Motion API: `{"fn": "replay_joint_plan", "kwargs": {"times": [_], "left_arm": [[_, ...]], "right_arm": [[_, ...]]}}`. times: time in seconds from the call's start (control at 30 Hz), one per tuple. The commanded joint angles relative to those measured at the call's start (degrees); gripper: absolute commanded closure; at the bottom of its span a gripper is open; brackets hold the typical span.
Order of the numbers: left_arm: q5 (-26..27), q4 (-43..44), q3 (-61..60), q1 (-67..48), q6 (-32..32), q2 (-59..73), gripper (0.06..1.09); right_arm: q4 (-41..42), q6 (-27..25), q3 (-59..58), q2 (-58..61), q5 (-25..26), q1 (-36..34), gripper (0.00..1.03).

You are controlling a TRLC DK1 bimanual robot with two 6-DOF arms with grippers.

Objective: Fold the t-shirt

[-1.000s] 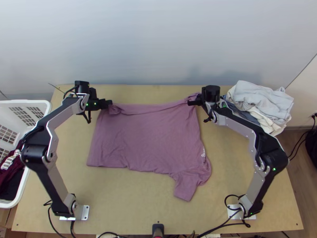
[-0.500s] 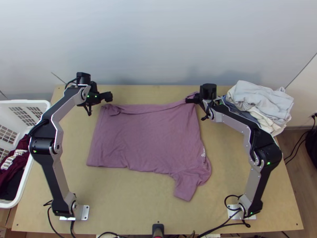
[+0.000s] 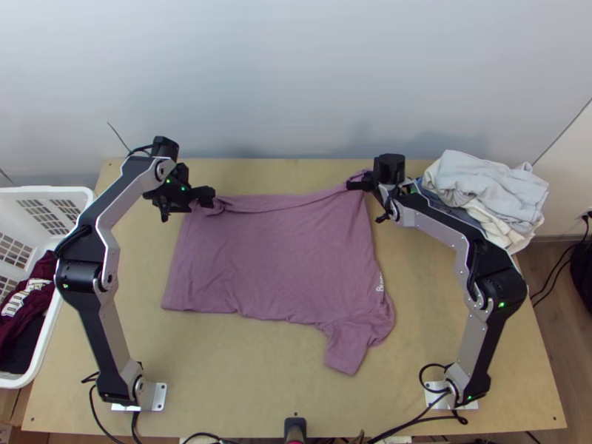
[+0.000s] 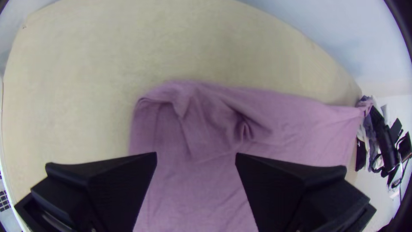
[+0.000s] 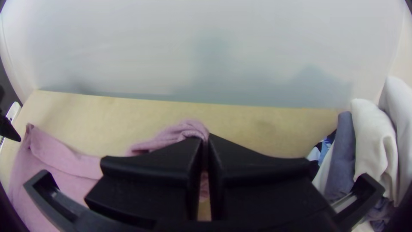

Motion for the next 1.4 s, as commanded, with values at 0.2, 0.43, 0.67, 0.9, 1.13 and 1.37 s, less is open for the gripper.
{"fn": "replay_joint_plan", "kwargs": {"times": [0.2,0.43,0.67,0.9,1.13,1.37], "left_arm": [[-0.19,-0.63,2.13,-1.37,-1.47,5.24,0.26],[-0.46,4.55,1.08,-1.28,-2.52,4.54,0.5],[-1.6,7.54,0.99,-1.72,-3.58,3.22,0.9],[-1.77,6.13,1.16,-1.98,-3.23,-0.56,1.04],[-1.77,4.55,3.01,-0.49,-3.66,-1.79,0.99],[-1.69,1.56,3.8,-0.49,-2.52,0.85,0.44]], "right_arm": [[-0.04,-0.06,1.0,0.32,0.07,0.04,1.0],[-0.04,0.03,0.39,0.4,0.07,0.22,1.0],[-0.04,-0.15,0.12,0.4,0.07,0.13,1.0],[-0.04,-0.23,0.04,0.32,0.07,-0.05,1.0],[-0.04,-0.15,1.09,0.49,0.07,0.22,1.0],[-0.04,-0.06,1.18,0.4,0.07,0.57,1.0]]}}
